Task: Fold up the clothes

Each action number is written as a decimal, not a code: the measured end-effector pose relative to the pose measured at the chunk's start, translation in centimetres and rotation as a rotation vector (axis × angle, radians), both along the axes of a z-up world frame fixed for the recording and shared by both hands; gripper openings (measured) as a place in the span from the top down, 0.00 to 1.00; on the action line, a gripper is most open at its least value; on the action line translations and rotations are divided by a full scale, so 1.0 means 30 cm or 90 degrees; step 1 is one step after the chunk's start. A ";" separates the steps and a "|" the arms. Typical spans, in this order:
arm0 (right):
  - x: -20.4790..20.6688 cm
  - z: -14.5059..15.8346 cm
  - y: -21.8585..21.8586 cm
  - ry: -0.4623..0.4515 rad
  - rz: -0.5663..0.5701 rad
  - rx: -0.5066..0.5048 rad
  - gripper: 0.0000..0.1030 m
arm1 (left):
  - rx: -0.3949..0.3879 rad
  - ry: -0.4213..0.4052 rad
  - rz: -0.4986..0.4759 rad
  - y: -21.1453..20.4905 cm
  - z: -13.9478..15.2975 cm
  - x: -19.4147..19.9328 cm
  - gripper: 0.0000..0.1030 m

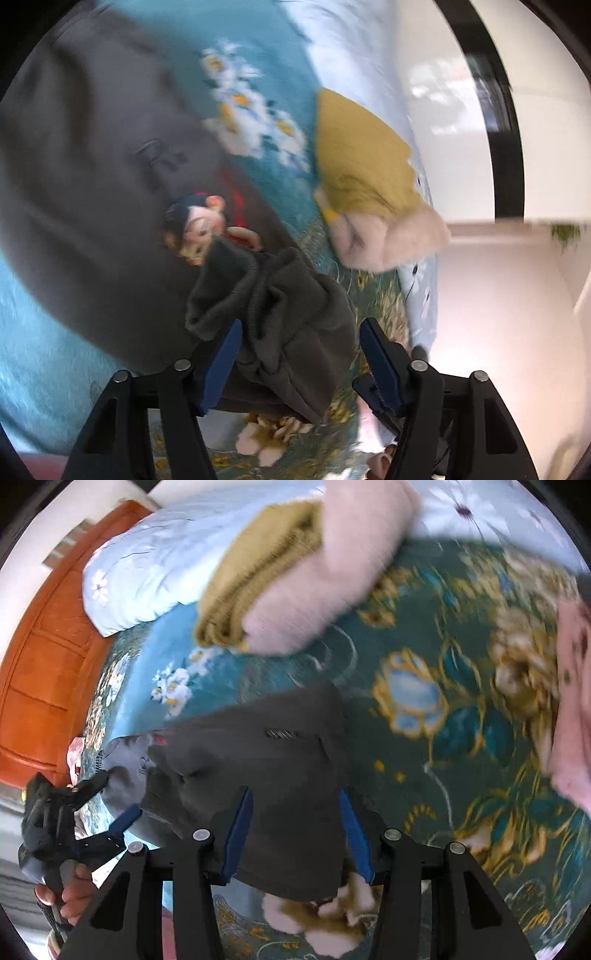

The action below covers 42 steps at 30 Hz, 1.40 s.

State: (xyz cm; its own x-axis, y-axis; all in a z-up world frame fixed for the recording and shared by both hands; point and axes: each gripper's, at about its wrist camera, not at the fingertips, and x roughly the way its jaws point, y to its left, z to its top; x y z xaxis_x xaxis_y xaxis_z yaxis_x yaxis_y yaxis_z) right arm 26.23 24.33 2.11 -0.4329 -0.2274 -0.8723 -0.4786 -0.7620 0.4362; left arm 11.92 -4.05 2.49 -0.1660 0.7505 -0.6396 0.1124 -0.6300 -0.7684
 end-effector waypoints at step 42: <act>-0.218 0.008 -0.286 0.053 0.191 -0.010 0.51 | -0.237 -0.092 0.145 -0.100 -0.127 0.017 0.87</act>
State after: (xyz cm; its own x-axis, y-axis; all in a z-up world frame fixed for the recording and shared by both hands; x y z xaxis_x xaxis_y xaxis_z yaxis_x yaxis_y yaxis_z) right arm 19.70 15.75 2.35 -0.4138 -0.3694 -0.8321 -0.1959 -0.8564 0.4776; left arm 12.44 -7.05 -1.33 -0.1889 0.4207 -0.8873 0.3690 -0.8069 -0.4612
